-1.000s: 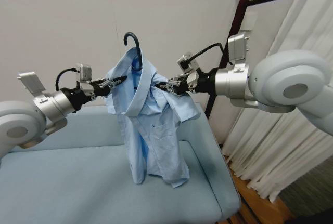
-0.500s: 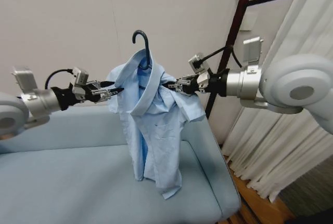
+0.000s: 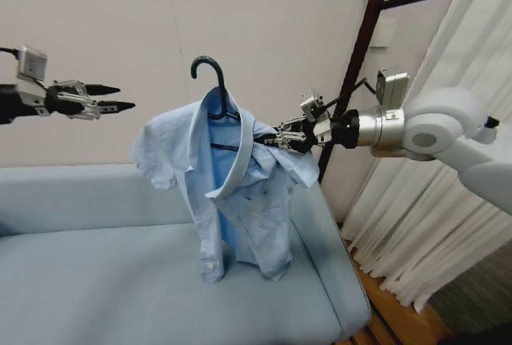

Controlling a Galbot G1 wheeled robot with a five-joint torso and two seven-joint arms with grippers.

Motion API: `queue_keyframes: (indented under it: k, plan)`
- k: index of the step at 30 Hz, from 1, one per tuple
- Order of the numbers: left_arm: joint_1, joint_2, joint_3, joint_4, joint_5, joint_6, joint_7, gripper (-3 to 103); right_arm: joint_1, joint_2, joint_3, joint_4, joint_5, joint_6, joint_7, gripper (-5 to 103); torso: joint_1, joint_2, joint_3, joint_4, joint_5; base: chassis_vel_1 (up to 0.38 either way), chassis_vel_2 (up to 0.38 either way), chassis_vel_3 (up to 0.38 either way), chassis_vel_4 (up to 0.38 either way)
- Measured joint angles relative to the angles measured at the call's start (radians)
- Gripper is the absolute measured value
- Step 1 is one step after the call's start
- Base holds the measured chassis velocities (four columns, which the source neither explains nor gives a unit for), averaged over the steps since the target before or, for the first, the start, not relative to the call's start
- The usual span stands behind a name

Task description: Pick up the clothes from the sofa and hang them on the clothes hanger.

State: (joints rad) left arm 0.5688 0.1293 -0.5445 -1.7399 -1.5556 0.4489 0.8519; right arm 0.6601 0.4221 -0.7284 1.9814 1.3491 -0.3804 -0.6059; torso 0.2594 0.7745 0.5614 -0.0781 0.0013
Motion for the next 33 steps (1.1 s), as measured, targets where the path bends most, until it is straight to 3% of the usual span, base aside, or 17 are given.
queue_keyframes:
  k: [2,4,11,29,33]
  plan:
    - [0.006,0.026,0.003,-0.002,-0.014,0.014,0.074,100,0.010,0.005,0.000,-0.004,-0.050,0.009,-0.052,10,0.000,0.000,0.000,0.0002,0.0000,0.000,0.000,0.000,0.000]
    - [0.012,0.046,0.005,-0.006,-0.024,0.017,0.101,100,0.016,0.004,0.001,-0.002,-0.073,0.009,-0.076,10,0.000,0.000,0.000,0.0003,0.0001,0.000,0.000,0.000,0.000]
    - [0.056,0.112,0.003,-0.021,-0.052,0.010,0.126,100,0.015,-0.015,0.003,0.045,-0.100,0.038,-0.073,10,0.000,0.000,0.000,0.0001,0.0003,0.000,0.000,0.000,0.000]
    - [0.080,0.132,0.010,-0.080,-0.027,-0.036,0.234,96,0.093,0.010,-0.026,0.101,-0.028,-0.006,-0.033,10,0.000,0.000,0.000,0.0002,0.0001,0.000,0.000,0.000,0.000]
    - [0.081,0.117,0.017,-0.077,-0.006,-0.042,0.271,84,0.108,0.015,-0.034,0.106,-0.016,-0.013,-0.015,10,0.000,0.000,0.000,0.0002,0.0001,0.000,0.000,0.000,0.000]
